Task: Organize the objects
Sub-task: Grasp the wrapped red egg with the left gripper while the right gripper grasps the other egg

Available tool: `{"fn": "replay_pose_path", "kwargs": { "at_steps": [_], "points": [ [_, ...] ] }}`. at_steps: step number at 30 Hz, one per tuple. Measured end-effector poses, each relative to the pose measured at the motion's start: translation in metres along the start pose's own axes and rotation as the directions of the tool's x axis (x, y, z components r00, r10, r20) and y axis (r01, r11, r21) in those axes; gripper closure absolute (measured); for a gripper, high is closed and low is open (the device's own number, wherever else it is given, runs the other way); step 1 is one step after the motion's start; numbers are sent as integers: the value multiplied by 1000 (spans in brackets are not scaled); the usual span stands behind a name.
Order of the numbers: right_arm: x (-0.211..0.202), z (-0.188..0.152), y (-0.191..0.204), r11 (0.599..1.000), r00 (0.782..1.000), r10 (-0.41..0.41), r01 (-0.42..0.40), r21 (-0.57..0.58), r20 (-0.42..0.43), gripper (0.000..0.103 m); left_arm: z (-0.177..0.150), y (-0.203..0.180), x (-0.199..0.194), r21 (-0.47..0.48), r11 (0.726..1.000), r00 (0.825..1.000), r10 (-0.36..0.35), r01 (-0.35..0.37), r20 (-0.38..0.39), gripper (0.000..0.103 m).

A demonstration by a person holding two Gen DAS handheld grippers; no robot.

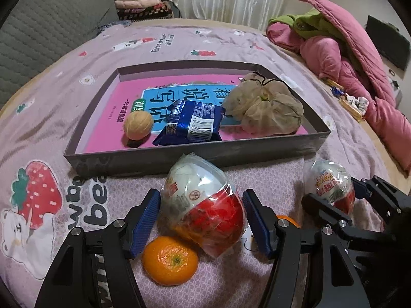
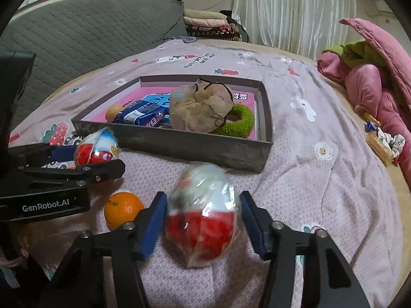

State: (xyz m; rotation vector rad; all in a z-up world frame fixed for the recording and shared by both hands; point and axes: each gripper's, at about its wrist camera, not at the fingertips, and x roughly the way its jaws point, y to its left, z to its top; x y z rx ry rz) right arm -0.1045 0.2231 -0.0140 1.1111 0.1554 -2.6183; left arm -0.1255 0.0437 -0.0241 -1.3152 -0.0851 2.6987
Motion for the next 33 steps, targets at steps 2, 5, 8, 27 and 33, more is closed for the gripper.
{"fn": "replay_pose_path", "kwargs": {
  "at_steps": [2,5,8,27,33],
  "points": [
    [0,1,-1,1000,1000,7,-7,10,0,49,0,0,1,-6,1000,1000,-8,8,-2,35],
    [0,1,0,1000,1000,7,-7,5,-1,49,1,-1,3,-7,1000,1000,-17,17,-9,35],
    [-1,2,3,1000,1000,-12,12,-19,4,50,1,-1,3,-8,999,999,-31,31,-11,44],
    [-13,12,3,997,995,-61,65,-50,75,50,8,0,-18,-3,993,992,-120,120,40,48],
    [-17,20,9,997,992,-56,62,-55,115,50,10,4,-26,-5,993,991,-121,121,63,48]
  ]
}}
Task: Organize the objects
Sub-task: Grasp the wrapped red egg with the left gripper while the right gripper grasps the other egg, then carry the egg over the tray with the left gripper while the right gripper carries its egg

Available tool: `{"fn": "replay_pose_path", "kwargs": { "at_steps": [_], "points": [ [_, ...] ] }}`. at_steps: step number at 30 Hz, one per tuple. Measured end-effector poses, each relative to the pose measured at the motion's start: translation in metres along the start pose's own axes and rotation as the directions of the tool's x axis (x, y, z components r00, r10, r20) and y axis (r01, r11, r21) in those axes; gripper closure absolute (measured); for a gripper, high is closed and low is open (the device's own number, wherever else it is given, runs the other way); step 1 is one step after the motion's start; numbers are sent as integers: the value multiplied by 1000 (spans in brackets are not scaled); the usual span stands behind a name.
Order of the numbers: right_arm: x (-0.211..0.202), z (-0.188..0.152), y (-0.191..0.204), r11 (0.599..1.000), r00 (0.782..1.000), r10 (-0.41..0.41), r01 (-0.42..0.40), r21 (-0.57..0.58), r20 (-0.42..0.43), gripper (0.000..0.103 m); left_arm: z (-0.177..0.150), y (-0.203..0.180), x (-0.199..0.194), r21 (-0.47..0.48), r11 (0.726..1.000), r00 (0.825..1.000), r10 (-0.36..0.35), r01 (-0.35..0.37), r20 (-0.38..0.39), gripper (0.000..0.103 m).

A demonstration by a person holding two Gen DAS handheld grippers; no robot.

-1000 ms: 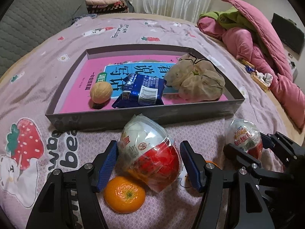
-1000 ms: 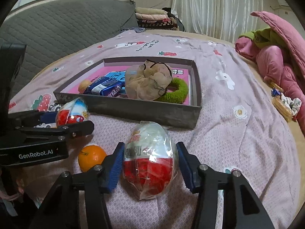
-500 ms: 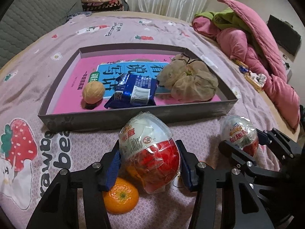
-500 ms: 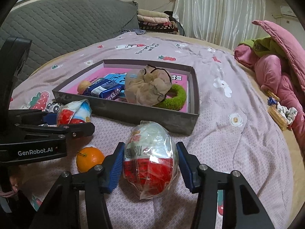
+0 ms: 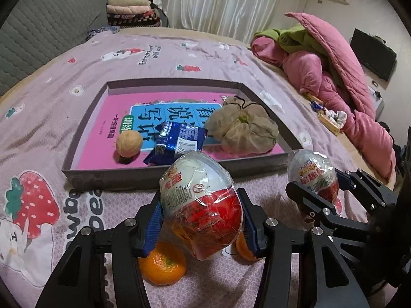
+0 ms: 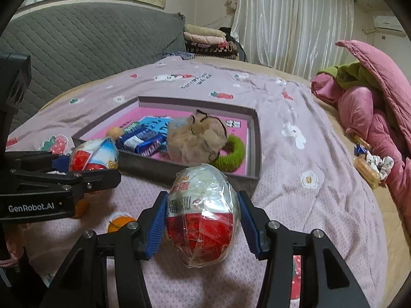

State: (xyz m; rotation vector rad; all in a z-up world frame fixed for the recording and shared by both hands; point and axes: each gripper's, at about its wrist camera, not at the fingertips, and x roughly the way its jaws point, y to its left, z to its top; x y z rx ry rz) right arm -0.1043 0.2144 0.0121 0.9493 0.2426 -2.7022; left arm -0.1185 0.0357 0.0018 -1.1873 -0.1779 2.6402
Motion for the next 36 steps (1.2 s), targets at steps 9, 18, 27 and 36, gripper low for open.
{"fn": "replay_pose_path", "kwargs": {
  "at_steps": [9,18,27,36],
  "points": [
    [-9,15,20,1000,997,7,-5,-28,74,50,4,4,-16,17,1000,998,5,-6,60,48],
    [-11,25,30,999,994,12,-8,-38,111,50,10,15,-26,17,1000,995,21,-23,95,48],
    [-16,33,34,999,990,4,1,-37,143,50,15,25,-35,21,998,989,59,-63,136,48],
    [-18,44,31,999,982,-15,21,-28,188,50,29,39,-42,17,993,978,110,-115,180,48]
  ]
}}
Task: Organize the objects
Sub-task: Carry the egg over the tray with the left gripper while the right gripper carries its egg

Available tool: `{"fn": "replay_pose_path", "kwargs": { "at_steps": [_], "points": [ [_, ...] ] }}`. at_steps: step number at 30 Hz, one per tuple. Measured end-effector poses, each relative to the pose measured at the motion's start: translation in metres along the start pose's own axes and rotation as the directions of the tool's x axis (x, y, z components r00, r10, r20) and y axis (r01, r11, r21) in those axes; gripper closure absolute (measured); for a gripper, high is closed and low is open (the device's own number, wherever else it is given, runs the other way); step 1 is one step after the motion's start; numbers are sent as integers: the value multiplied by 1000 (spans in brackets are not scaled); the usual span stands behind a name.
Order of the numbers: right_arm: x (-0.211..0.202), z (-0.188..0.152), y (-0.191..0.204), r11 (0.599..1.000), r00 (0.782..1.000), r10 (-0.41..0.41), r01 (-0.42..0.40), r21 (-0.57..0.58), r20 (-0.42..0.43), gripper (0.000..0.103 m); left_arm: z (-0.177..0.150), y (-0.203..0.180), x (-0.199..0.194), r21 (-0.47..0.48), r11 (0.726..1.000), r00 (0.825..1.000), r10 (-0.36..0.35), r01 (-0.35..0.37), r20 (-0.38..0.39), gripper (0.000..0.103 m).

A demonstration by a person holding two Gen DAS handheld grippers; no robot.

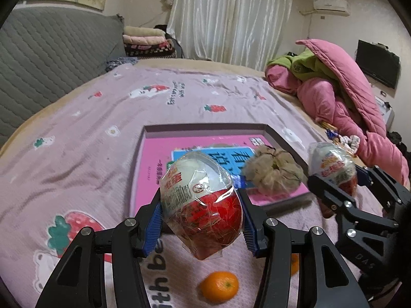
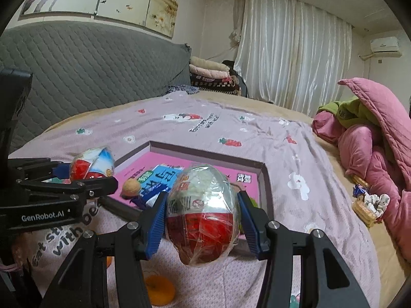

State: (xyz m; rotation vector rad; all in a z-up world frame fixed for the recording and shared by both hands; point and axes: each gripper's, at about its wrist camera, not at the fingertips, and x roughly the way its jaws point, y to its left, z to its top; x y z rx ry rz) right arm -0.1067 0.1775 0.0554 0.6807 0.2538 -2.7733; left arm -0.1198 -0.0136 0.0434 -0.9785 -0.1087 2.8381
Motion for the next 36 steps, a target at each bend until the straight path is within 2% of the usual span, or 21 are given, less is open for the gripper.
{"fn": "replay_pose_path", "kwargs": {
  "at_steps": [4,14,22,36],
  "points": [
    [1,3,-1,1000,1000,-2,2,10,15,50,8,4,-2,40,998,998,39,-41,42,48],
    [1,13,2,1000,998,-13,12,9,58,50,25,25,-7,13,995,990,97,-98,100,48],
    [3,20,0,999,996,-21,18,31,91,50,39,31,-7,20,993,984,112,-116,136,48],
    [7,29,-4,999,991,-47,44,31,129,49,41,41,13,8,990,985,139,-141,104,48]
  ]
}}
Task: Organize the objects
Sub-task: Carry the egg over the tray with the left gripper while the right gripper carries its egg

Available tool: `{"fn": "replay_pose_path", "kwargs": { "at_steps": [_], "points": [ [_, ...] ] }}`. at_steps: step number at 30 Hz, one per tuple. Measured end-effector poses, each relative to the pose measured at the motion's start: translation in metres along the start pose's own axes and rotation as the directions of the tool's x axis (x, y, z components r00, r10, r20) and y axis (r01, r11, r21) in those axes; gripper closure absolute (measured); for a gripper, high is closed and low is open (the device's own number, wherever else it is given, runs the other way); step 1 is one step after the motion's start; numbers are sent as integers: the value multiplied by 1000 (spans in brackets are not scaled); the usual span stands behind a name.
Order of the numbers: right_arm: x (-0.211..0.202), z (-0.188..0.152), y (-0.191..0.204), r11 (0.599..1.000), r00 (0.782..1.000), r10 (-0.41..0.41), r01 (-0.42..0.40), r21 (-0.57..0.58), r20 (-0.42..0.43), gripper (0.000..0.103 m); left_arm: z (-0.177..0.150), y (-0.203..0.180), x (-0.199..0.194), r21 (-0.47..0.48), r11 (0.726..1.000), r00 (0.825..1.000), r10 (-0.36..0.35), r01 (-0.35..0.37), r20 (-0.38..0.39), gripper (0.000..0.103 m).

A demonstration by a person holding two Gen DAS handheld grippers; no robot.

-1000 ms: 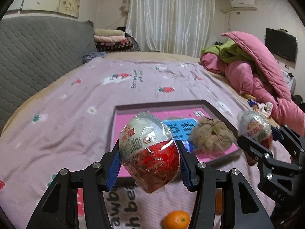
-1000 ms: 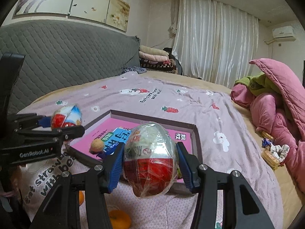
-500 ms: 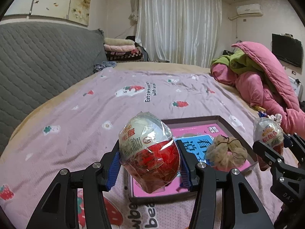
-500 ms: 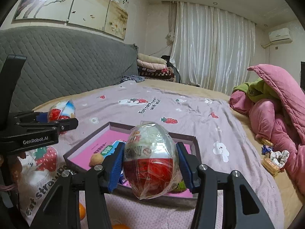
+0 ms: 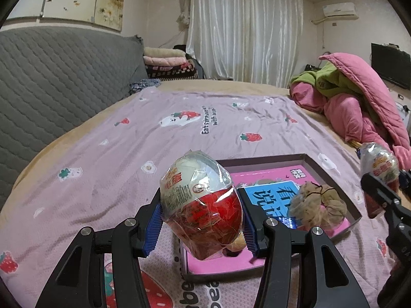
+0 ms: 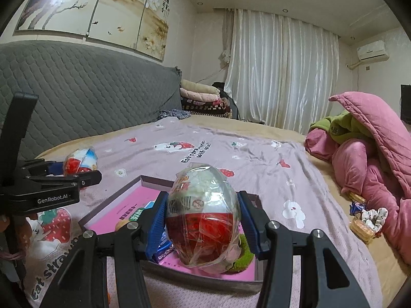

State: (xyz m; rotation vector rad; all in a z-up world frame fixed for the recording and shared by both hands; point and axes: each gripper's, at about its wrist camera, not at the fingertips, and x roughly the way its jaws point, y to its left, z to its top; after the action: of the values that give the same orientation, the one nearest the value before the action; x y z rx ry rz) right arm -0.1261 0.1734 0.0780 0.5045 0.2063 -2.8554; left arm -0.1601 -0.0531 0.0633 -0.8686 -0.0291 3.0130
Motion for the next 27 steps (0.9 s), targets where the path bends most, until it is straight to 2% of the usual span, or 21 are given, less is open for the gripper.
{"fn": "replay_pose_path", "kwargs": {
  "at_steps": [13,27],
  "points": [
    [12,5,0,1000,1000,3,-3,19,5,49,-1,4,22,-15,1000,999,24,-24,-23,48],
    [32,4,9,999,1000,2,-2,34,-13,49,-5,-7,35,-6,1000,999,12,-12,-48,48]
  ]
}}
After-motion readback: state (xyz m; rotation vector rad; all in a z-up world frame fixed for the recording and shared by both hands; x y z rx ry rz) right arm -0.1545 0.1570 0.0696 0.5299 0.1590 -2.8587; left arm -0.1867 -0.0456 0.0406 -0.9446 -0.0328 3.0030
